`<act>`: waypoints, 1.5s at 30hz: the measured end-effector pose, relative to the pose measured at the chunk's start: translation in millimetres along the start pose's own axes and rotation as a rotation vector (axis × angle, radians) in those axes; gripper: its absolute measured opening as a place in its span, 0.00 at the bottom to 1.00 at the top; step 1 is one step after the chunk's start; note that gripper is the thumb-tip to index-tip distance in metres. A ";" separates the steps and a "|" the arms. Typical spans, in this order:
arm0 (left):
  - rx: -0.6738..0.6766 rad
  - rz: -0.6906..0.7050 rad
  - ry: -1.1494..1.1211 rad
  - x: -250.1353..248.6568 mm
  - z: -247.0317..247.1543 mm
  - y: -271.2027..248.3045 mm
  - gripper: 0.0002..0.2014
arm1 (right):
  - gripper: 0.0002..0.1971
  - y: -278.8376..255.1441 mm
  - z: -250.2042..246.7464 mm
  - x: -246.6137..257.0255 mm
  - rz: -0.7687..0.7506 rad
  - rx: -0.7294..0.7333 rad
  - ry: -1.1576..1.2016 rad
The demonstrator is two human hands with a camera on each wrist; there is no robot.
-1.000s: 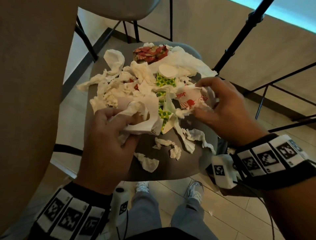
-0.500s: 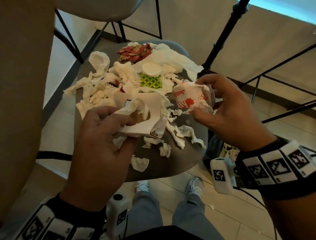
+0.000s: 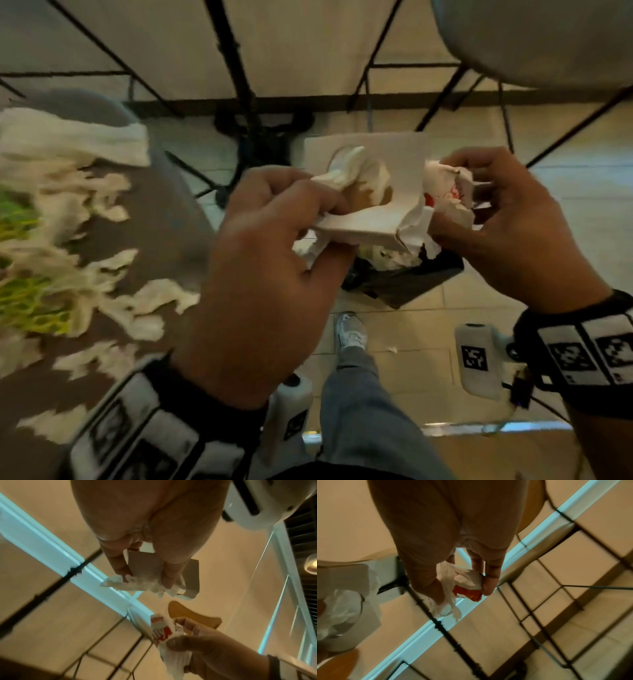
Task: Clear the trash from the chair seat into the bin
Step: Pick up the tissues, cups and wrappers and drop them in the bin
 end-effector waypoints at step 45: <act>0.392 -0.241 -0.172 22.5 56.9 -11.4 0.28 | 0.05 37.6 84.8 -103.9 0.200 0.420 -0.266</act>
Point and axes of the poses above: each hand's wrist, its own y-axis towards the middle knuckle, its own z-axis out of the palm, x = y × z, the point moved 2 cm from there along y, towards the middle knuckle, and after that the axes turned 3 degrees about -x, right-handed, at the moved point
